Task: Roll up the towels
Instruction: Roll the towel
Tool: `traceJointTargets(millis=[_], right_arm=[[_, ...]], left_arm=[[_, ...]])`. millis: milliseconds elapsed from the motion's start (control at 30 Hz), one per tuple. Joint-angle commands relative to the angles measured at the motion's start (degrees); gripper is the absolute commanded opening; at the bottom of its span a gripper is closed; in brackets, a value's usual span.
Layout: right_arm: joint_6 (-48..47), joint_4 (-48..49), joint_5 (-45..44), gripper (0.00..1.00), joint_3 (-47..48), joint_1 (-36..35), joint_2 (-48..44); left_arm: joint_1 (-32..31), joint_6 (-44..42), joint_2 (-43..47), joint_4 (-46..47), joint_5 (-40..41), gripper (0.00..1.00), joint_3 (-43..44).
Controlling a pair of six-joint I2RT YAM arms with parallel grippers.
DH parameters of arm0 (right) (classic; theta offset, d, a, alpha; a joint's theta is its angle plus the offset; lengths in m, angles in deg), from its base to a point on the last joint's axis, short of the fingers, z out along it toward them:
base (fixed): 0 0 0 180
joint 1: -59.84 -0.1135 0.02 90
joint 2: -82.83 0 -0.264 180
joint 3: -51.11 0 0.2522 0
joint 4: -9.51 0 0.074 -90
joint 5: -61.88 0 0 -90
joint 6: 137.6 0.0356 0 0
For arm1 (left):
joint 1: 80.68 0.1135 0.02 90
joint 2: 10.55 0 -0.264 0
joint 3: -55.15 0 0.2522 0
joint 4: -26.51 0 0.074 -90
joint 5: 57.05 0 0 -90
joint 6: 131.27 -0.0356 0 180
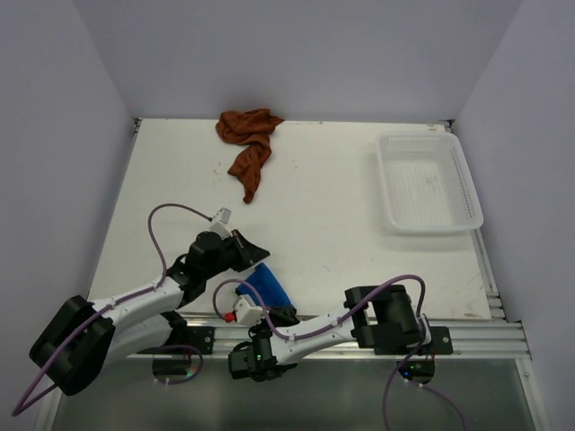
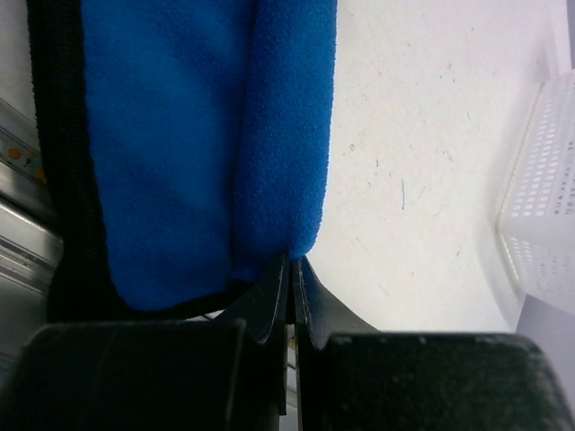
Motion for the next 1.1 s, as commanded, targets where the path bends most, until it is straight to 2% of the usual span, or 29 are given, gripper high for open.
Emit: traceJointTargets(millis=[0,400,700,1067], right_arm=[[1.9,-5.5,-5.0,0.0,3.7,-1.2,2.5],[0.6,-9.9,-7.3,0.0,7.5,-2.7,6.8],[2.5,-12.5,-6.9,0.0,9.1,-4.5,10.2],[3.3,-13.3,-6.4,0.02,8.7,-4.8,9.8]], left_arm=[[-0.8,1.1,0.9,0.8,-1.3,0.0,1.8],[-5.2,2.5,-1.3,4.1,-0.5,0.0,-0.9],[-6.2,4.7,-2.0,7.7,0.2,0.0,-6.8],[-6.6,5.0,-0.6,7.0,2.5,0.0,-10.6]])
